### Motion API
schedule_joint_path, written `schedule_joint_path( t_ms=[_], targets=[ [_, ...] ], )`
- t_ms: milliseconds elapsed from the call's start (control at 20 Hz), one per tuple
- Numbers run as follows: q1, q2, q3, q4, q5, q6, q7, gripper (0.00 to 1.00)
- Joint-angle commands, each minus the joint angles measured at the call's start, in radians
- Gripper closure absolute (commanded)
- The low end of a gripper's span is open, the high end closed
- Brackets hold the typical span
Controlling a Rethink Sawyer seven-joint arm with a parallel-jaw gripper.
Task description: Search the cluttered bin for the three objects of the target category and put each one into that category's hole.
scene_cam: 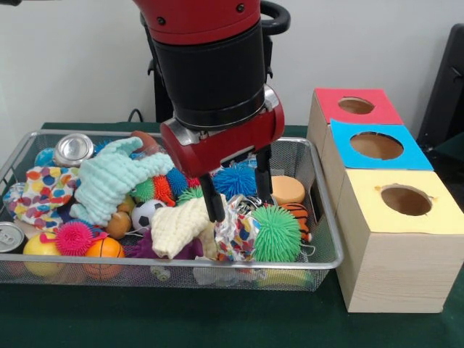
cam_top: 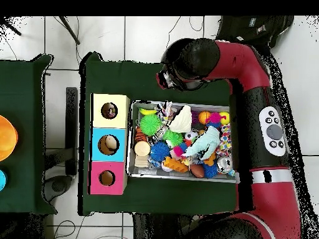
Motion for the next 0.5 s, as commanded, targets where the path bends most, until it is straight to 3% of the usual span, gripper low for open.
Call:
schedule_joint_path(
  t_ms=[50,500],
  targets=[
    [-0.027,-0.005,-0.023,0.114,-0.016,-0.077,-0.116,0.00],
    [-0.026,0.013,-0.024,0.080,-0.019,-0.080,-0.128,0.00]
  ],
)
